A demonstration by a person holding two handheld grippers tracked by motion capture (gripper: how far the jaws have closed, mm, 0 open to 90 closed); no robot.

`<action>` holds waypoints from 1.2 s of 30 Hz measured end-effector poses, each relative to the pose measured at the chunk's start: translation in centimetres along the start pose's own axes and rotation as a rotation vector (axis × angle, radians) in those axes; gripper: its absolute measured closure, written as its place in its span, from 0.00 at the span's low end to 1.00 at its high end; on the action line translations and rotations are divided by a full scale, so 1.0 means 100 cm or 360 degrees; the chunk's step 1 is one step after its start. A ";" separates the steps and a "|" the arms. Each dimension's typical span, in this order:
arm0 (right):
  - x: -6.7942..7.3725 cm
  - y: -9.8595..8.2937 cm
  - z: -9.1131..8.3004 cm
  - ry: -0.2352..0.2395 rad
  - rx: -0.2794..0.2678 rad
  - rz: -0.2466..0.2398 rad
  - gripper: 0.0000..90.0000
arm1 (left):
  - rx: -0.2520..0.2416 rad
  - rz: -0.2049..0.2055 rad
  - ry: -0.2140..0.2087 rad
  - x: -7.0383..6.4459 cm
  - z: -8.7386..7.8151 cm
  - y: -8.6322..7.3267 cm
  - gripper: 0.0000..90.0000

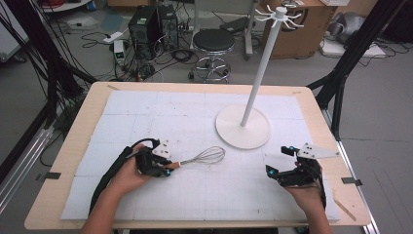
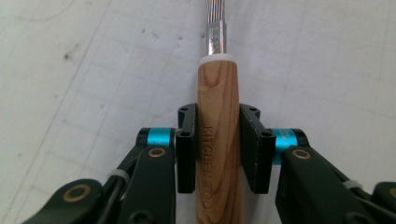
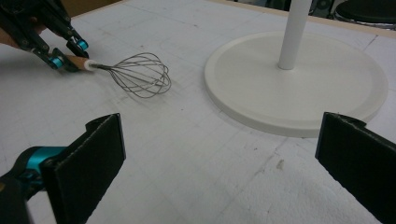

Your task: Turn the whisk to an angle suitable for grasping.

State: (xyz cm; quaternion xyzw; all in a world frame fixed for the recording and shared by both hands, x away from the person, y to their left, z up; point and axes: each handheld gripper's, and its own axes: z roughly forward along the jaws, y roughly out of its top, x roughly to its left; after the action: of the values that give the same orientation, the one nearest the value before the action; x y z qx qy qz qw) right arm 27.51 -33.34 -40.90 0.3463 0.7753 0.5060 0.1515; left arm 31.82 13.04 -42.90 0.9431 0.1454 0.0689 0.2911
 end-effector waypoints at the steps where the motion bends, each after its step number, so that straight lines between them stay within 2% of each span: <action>1: 0.000 0.000 0.000 0.0001 0.0001 -0.0001 0.00 | 0.0008 0.0016 0.0005 -0.001 0.001 0.002 0.77; 3: 0.000 0.000 0.000 0.0002 0.0004 0.0005 0.00 | -0.0029 -0.0037 -0.0012 0.000 0.000 0.001 0.73; 4: 0.000 0.000 -0.001 0.0003 0.0003 0.0000 0.00 | -0.0029 -0.0037 -0.0012 0.000 0.000 0.001 0.70; 5: 0.001 -0.001 -0.001 0.0004 0.0002 -0.0001 0.00 | -0.0040 -0.0076 -0.0026 0.002 -0.004 -0.004 0.67; 9: -0.001 -0.002 -0.001 -0.0003 -0.0001 0.0002 0.00 | -0.0036 -0.0094 -0.0038 0.004 -0.010 -0.014 0.64; 11: -0.001 -0.002 -0.002 -0.0003 -0.0003 0.0007 0.00 | -0.0044 -0.0120 -0.0054 0.007 -0.011 -0.023 0.64; 13: -0.001 -0.002 -0.002 -0.0008 -0.0003 0.0011 0.00 | -0.0073 -0.0135 -0.0072 0.009 -0.013 -0.028 0.70; 18: -0.001 -0.001 -0.002 -0.0007 -0.0014 0.0001 0.00 | -0.0052 -0.0041 -0.0041 0.003 -0.014 -0.024 0.78; 20: -0.001 -0.001 -0.003 -0.0009 -0.0011 0.0010 0.00 | -0.0059 -0.0042 -0.0050 0.002 -0.013 -0.022 0.78; 23: -0.001 -0.001 -0.003 -0.0009 -0.0013 0.0013 0.00 | -0.0073 -0.0005 -0.0046 -0.003 -0.007 -0.015 0.78; 24: -0.001 -0.001 -0.002 -0.0006 -0.0013 0.0001 0.00 | -0.0080 0.0003 -0.0061 -0.005 -0.005 -0.012 0.78; 25: -0.001 -0.001 -0.002 -0.0007 -0.0014 -0.0003 0.00 | -0.0072 0.0038 -0.0078 -0.010 -0.001 -0.005 0.78; 26: -0.001 -0.001 -0.002 -0.0008 -0.0014 -0.0002 0.00 | -0.0072 0.0038 -0.0078 -0.010 -0.001 -0.005 0.78; 27: -0.001 -0.001 -0.002 -0.0008 -0.0014 -0.0002 0.00 | -0.0073 0.0072 -0.0095 -0.015 0.004 0.003 0.78; 32: 0.001 -0.001 0.000 -0.0001 -0.0004 -0.0015 0.00 | -0.0082 0.0108 -0.0125 -0.023 0.013 0.016 0.78; 34: 0.002 0.000 0.001 0.0003 0.0001 -0.0019 0.00 | -0.0084 0.0136 -0.0137 -0.027 0.018 0.024 0.78; 35: 0.002 0.000 0.001 0.0007 0.0000 -0.0015 0.00 | -0.0094 0.0172 -0.0149 -0.031 0.023 0.031 0.78; 36: 0.002 0.000 0.000 0.0005 -0.0007 -0.0014 0.00 | -0.0094 0.0172 -0.0149 -0.031 0.023 0.031 0.78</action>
State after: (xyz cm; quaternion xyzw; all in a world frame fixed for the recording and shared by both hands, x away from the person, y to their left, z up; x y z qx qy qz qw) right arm 27.34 -33.16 -40.86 0.3417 0.7760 0.5076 0.1533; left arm 30.08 8.41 -43.18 0.9427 0.0785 0.0446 0.3212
